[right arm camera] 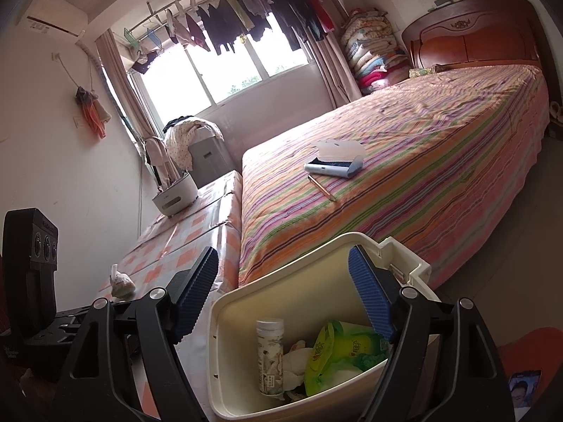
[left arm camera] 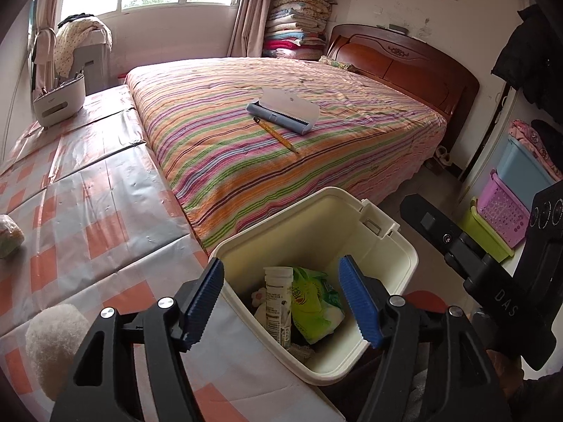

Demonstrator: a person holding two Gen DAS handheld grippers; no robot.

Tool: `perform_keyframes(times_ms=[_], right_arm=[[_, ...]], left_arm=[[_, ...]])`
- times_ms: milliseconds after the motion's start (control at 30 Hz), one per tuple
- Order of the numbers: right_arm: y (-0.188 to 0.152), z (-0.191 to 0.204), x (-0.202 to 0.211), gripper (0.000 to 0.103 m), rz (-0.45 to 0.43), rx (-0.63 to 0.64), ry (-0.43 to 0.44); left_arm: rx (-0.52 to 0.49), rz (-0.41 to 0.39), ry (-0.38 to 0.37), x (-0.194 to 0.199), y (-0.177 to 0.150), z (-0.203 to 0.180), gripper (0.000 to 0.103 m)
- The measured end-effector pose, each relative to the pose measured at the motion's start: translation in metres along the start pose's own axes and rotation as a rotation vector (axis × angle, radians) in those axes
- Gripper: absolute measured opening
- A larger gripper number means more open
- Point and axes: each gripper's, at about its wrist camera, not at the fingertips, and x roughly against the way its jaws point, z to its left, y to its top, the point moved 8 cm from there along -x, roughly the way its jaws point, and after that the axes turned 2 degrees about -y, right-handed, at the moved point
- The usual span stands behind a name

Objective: Collect trash
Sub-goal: 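Open the right gripper over the bin while the left gripper releases the bottle, then move both tools back toward the white plush toy on the table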

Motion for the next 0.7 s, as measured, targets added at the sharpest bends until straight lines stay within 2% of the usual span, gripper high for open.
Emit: perform_keyframes(times_ms=[200, 700], right_arm=[[-0.001, 0.004, -0.002, 0.076, 0.008, 0.001, 0.014], [-0.012, 0.025, -0.012, 0.085, 0.060, 0.028, 0.050]], left_arm=[[0.023, -0.041, 0.036, 0.010, 0.005, 0.013, 0.073], [0.111, -0.036, 0.078, 0.023, 0.000, 0.047, 0.073]])
